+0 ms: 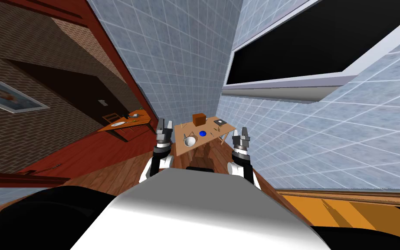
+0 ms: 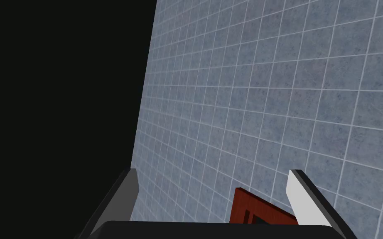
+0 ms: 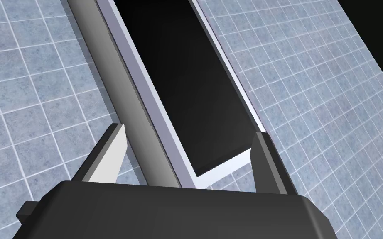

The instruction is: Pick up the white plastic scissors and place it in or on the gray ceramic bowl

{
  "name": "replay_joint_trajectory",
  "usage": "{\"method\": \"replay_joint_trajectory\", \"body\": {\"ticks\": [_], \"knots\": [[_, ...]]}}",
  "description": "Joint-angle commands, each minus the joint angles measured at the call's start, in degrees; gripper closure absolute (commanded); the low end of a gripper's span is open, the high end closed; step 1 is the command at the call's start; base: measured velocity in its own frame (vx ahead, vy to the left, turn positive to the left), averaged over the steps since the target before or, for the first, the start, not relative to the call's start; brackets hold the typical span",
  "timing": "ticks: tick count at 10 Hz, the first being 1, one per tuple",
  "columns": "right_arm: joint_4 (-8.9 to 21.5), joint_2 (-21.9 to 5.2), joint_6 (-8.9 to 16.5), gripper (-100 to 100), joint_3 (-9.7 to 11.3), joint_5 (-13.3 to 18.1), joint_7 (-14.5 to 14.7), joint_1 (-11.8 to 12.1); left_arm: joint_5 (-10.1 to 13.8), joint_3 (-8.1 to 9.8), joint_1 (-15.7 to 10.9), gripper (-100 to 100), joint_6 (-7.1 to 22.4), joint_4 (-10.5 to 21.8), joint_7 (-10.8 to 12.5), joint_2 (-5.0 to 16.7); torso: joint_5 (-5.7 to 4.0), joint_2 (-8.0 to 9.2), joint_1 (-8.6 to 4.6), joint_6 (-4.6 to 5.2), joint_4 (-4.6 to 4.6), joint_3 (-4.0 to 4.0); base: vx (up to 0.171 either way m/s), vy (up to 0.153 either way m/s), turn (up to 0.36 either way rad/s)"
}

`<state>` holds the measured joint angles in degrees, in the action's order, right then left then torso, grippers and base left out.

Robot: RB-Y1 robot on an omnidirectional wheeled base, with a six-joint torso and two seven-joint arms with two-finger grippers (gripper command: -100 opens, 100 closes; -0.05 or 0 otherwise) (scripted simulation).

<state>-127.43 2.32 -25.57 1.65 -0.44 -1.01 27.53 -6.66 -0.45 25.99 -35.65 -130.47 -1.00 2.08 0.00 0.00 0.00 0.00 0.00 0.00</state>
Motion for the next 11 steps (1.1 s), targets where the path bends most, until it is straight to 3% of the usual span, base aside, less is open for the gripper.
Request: {"method": "replay_joint_trajectory", "body": {"ticks": [1,5,8,9,11], "knots": [[0.00,0.00,0.00,0,0.00,0.00,0.00,0.00,-0.55,-0.27,-0.72,-100,1.19,0.68,-0.20,1.89,0.00,0.00,0.00,0.00,0.00,0.00,-0.016,0.091,-0.102],[0.00,-0.03,0.00,0,-0.02,0.00,0.00,-0.01,-2.47,-1.15,-3.18,-100,5.04,3.47,-1.11,4.60,0.22,0.21,0.97,0.01,0.04,0.12,-0.068,0.236,-0.170],[0.00,-0.03,0.00,0,-0.03,0.00,0.00,-0.01,-4.63,-2.02,-5.98,-100,8.96,7.13,-2.37,5.60,0.27,0.21,1.19,0.00,0.05,0.13,-0.074,0.306,-0.234],[0.00,-0.04,0.00,0,-0.03,0.00,0.00,-0.01,-4.63,-2.02,-5.98,-100,8.96,7.13,-2.37,5.60,0.30,0.15,1.34,0.00,0.03,0.09,-0.048,0.226,-0.097],[0.00,-0.02,0.00,0,-0.02,0.00,0.00,0.00,-6.33,-2.66,-8.19,-100,11.84,10.34,-3.50,5.92,0.18,0.07,0.72,0.01,0.02,0.04,-0.068,0.196,-0.207]]}}
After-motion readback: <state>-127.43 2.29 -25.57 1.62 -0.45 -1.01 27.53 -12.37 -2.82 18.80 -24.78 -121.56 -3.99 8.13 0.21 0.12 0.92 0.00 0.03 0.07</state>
